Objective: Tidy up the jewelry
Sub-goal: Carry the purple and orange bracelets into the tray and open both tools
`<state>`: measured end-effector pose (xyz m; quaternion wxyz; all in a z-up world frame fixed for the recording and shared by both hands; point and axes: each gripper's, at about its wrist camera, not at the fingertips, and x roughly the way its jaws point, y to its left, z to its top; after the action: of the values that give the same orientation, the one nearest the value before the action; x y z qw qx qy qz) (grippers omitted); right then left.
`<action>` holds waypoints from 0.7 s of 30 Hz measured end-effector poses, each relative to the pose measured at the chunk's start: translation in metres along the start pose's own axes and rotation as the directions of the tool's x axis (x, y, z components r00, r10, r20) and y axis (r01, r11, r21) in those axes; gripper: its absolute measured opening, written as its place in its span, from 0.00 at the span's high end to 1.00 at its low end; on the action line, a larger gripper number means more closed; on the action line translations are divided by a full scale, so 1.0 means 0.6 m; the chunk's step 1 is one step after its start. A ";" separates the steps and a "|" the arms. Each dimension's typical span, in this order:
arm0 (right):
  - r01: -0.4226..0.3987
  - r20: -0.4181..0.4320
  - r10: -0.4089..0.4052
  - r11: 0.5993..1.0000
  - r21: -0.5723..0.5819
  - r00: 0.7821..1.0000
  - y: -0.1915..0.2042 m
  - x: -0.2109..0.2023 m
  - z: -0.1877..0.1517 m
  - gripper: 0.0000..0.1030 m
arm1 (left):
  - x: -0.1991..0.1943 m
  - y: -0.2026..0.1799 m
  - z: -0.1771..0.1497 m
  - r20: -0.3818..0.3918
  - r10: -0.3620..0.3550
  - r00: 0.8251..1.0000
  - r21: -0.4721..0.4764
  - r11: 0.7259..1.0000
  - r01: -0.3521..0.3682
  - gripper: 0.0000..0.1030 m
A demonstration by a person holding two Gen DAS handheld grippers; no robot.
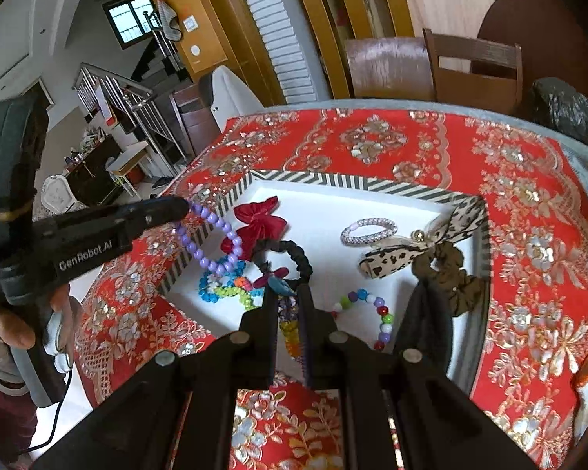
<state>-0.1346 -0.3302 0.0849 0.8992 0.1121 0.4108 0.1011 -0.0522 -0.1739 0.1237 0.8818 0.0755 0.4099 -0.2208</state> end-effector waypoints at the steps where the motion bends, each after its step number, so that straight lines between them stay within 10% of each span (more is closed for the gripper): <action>1: 0.002 -0.009 -0.002 1.000 0.005 1.000 -0.003 0.010 0.001 0.91 | 0.009 0.000 0.007 -0.004 0.002 1.000 0.001 1.000 -0.002 0.91; 21: -0.029 -0.126 0.038 0.997 0.075 0.991 0.015 0.143 -0.009 0.91 | 0.189 -0.008 0.063 -0.110 -0.057 0.992 -0.096 0.994 0.047 0.91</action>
<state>-0.0847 -0.2977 0.0225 0.8645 0.1449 0.4689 0.1083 0.0361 -0.2270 0.0629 0.8538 0.0360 0.4706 -0.2197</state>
